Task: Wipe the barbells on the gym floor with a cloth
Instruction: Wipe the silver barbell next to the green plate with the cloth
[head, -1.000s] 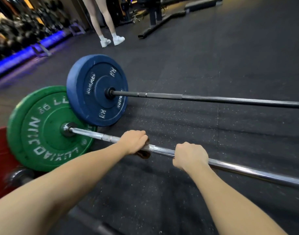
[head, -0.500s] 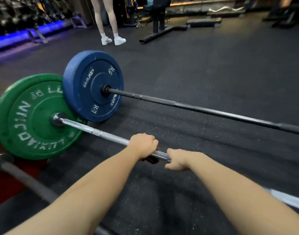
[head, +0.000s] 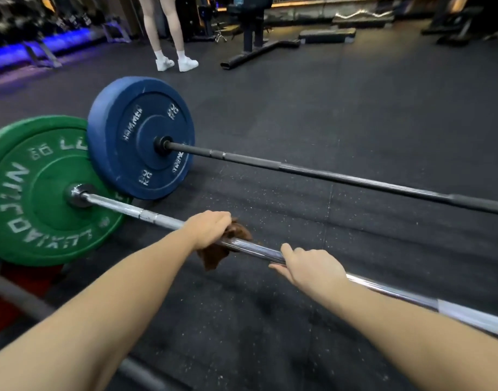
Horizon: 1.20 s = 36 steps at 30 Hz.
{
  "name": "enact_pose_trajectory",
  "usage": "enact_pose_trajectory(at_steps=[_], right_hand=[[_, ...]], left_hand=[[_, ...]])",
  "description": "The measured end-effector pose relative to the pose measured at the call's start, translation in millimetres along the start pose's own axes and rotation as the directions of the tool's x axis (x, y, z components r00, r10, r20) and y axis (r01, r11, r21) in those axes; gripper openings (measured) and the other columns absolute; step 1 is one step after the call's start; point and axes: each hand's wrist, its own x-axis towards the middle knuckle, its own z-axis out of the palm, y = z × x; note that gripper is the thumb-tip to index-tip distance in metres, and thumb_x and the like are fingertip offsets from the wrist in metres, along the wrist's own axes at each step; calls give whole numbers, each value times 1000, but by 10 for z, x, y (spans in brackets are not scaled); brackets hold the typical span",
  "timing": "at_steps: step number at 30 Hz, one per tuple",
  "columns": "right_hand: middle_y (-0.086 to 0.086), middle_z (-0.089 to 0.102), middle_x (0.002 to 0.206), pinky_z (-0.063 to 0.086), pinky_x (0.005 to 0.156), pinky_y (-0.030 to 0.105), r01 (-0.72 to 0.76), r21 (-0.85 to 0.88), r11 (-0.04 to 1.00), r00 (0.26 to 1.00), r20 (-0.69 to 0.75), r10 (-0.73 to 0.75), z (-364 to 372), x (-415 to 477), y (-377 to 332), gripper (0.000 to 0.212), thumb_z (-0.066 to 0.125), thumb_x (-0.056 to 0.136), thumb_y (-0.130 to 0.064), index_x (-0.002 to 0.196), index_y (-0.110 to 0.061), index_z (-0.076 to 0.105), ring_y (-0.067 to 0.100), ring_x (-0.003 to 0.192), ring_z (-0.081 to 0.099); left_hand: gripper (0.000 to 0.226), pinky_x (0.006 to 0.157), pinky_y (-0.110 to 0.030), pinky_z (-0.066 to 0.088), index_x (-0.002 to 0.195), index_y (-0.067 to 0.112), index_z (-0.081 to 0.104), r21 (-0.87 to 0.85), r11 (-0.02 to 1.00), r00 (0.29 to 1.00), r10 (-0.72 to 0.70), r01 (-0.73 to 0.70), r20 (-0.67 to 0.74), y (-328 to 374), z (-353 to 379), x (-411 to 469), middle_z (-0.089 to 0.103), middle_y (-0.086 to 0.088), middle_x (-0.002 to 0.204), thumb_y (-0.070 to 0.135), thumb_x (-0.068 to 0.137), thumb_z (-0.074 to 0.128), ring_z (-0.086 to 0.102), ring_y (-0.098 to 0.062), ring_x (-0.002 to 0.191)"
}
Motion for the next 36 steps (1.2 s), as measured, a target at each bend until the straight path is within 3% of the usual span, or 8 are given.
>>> enact_pose_trajectory(at_steps=[5,7,10,18,21,25,29,36], right_hand=[[4,63,79,19,41,31,5,-4,1000,994,-111,-6,160,3,-21,53,29,102,-65,111,-16,48,33,56,62],[1,52,58,21,37,26,-18,-26,1000,992,-127,14,201,17,-9,51,45,96,-65,95,-15,54,28,35,37],[-3,42,46,5,38,21,-57,-14,998,989,-137,55,190,14,-4,50,63,87,-65,79,-17,53,26,33,14],[-2,43,48,-1,44,21,-86,13,996,989,-123,87,189,28,8,50,65,85,-64,80,-15,53,26,29,21],[-3,37,53,2,42,24,-71,-26,997,994,-90,69,194,15,6,49,53,93,-66,84,-17,49,27,31,29],[-6,22,53,2,40,22,-82,-5,997,994,-67,81,173,16,16,50,54,92,-65,81,-18,47,24,33,12],[-4,38,63,17,39,28,-54,-78,995,994,-103,46,179,5,-6,54,23,99,-67,97,-18,46,29,41,35],[-3,47,76,37,46,32,-39,-37,999,995,-96,36,176,-10,-3,55,17,100,-68,109,-19,41,31,54,54]], left_hand=[[31,87,-44,44,82,28,47,36,995,993,-98,95,71,-372,-148,14,64,-6,109,40,93,20,57,-28,98],[44,97,-45,45,93,26,56,35,992,989,-122,120,81,-496,-211,0,65,-8,120,42,90,15,59,-29,106],[46,100,-43,44,110,20,63,51,985,978,-168,163,120,-534,-263,27,66,-9,126,37,97,22,60,-29,112],[25,85,-42,42,81,20,45,153,987,999,-48,44,17,-100,-46,157,61,-11,116,17,104,36,53,-31,102],[16,84,-42,44,95,16,55,173,985,999,-4,13,-54,-72,7,131,62,-8,119,16,103,41,56,-31,104],[26,75,-40,39,79,25,51,-52,996,988,-79,72,-136,-49,22,69,65,0,99,25,103,40,56,-27,91],[30,75,-38,40,77,24,52,-398,901,940,-271,173,-206,-42,-5,87,63,4,81,40,100,40,57,-23,84],[32,75,-37,43,82,17,62,-633,766,802,-449,117,-395,-546,-217,113,65,-2,80,42,97,50,60,-25,84]])
